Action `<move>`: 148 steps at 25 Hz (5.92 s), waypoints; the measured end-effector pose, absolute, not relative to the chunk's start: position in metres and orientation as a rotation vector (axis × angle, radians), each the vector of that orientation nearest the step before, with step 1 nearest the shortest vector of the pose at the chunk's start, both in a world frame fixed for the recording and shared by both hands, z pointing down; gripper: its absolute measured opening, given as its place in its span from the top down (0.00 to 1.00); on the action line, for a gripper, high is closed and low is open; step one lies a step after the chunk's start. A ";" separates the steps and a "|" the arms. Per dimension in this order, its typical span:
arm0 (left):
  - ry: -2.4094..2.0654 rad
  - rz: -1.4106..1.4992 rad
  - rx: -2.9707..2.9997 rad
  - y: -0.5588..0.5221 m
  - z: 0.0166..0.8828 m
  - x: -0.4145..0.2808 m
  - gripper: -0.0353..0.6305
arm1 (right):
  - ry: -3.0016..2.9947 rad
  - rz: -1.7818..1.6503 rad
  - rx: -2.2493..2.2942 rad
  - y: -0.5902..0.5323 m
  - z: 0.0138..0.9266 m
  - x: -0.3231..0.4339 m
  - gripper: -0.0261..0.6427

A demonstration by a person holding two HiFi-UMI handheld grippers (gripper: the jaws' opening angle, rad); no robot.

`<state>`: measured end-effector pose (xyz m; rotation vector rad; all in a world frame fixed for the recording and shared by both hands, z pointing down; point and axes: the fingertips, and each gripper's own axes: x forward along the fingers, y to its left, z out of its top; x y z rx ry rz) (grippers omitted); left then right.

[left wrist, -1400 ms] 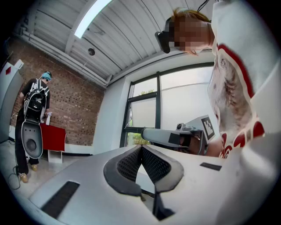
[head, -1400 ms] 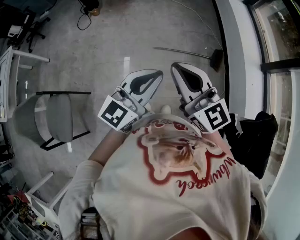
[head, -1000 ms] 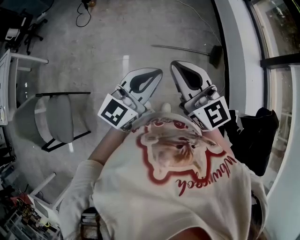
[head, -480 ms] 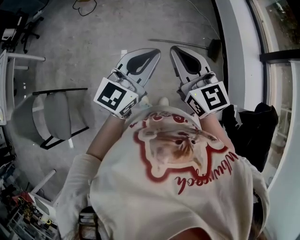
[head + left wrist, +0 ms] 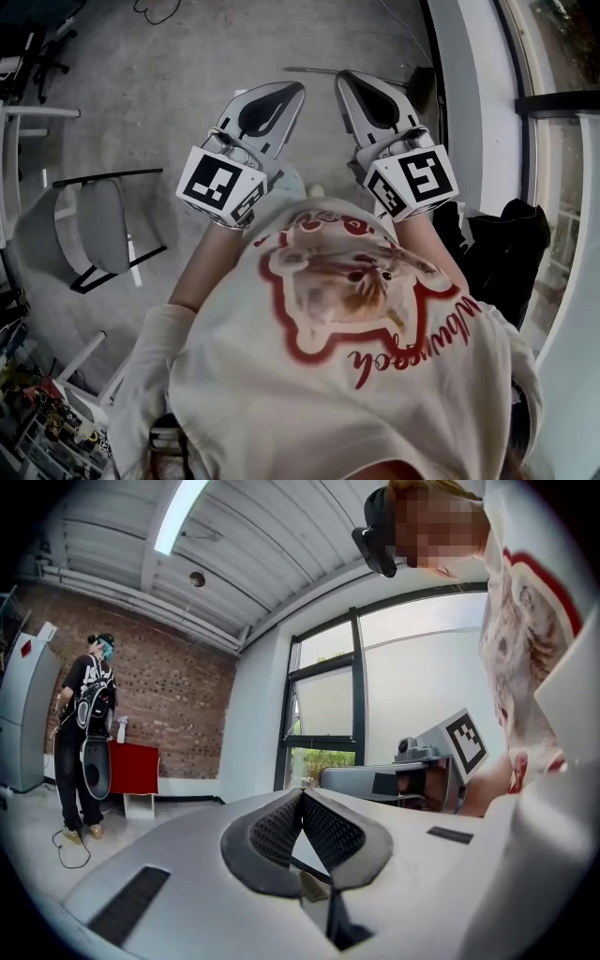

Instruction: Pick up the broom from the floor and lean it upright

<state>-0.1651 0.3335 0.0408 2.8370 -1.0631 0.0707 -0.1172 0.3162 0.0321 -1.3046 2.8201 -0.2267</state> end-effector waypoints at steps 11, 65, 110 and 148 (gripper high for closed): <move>-1.012 0.153 2.798 0.262 0.064 -0.157 0.91 | 2.930 -0.235 -1.293 0.255 0.057 -0.120 0.93; -1.269 0.272 2.438 -0.208 0.433 -0.223 0.91 | 3.290 -0.494 -1.052 -0.192 0.432 -0.182 0.93; -1.145 0.466 2.414 -0.144 0.781 -0.260 0.91 | 4.038 -0.230 -0.146 -0.075 0.934 -0.239 0.80; -1.300 0.475 2.430 -0.172 0.624 -0.271 0.91 | 3.949 -0.112 -0.544 -0.110 0.750 -0.220 0.81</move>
